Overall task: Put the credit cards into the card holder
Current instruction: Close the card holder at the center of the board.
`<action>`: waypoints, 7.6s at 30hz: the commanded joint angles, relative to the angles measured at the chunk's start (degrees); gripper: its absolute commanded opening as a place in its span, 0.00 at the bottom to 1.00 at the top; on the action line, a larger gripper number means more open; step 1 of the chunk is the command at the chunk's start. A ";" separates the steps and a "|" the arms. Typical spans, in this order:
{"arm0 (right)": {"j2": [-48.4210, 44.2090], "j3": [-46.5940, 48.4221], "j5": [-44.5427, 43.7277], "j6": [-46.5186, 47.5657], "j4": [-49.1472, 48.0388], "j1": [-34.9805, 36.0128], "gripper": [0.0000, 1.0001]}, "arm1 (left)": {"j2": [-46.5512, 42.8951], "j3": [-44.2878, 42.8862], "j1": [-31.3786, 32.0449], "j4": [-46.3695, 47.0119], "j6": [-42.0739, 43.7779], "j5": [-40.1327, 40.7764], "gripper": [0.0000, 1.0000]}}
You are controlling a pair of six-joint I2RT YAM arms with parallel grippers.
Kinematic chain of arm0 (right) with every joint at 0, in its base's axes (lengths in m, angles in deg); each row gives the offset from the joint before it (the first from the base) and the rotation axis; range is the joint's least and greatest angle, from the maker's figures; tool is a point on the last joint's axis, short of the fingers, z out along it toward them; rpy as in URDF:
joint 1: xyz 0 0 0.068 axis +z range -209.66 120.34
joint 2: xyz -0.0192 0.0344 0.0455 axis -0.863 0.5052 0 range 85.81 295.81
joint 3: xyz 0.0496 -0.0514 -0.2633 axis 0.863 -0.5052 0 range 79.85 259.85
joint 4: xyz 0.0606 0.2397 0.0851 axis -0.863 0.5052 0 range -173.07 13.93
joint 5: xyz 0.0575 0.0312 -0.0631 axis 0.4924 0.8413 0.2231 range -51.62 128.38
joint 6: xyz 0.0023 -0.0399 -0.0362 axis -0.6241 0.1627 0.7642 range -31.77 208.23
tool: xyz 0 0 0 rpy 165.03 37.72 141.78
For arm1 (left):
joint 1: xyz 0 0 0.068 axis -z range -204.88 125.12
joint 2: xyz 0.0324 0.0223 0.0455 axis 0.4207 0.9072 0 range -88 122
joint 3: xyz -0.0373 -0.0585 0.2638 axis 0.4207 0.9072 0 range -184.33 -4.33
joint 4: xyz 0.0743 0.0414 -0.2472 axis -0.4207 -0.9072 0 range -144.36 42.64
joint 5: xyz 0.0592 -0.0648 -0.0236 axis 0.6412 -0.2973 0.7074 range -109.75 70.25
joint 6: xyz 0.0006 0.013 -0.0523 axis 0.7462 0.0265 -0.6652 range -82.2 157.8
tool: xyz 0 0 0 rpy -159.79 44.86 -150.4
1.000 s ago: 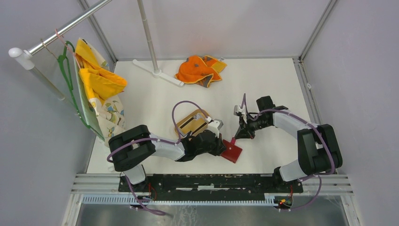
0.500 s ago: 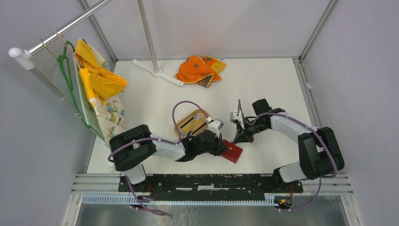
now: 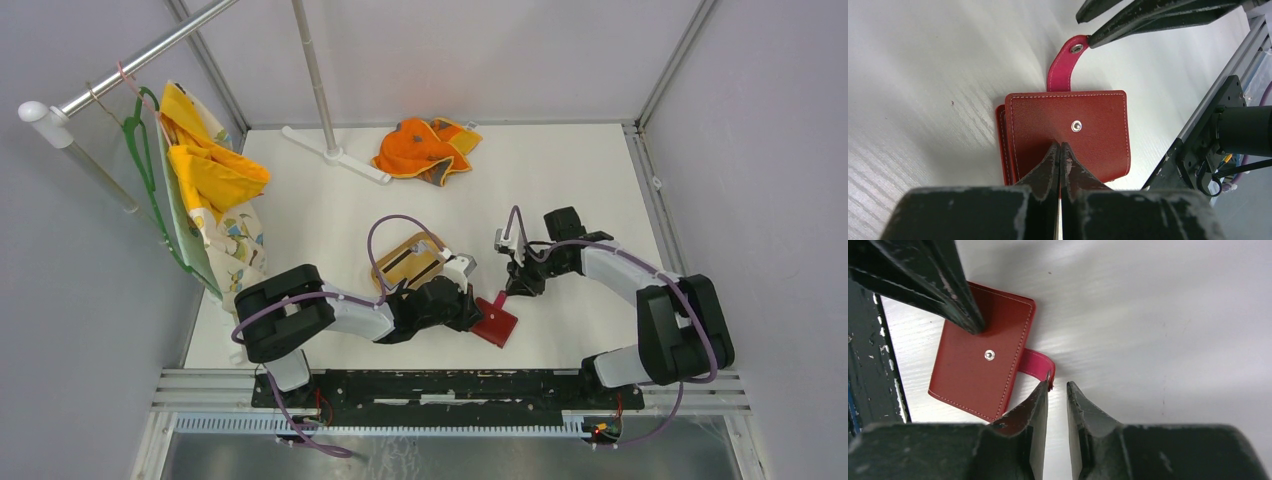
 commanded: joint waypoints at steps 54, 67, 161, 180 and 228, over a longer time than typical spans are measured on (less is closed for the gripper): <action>7.07 4.17 11.98 -1.39 3.14 -5.09 0.21 | 1.22 0.10 -0.02 1.09 0.67 -1.22 0.02; 6.38 3.92 11.63 -1.20 2.96 -5.07 0.00 | 1.12 0.09 0.03 1.08 0.46 -1.41 0.02; -14.26 -10.17 -14.41 15.82 -1.27 23.14 0.00 | 0.07 0.78 -0.31 2.87 -2.67 -3.64 0.02; -15.69 -11.13 -18.53 19.07 0.68 25.95 0.00 | 0.11 0.76 -0.42 2.93 -2.58 -3.64 0.02; -9.25 -10.71 -28.47 19.46 3.01 36.71 0.00 | -6.49 5.07 -1.95 0.91 -5.74 0.10 0.02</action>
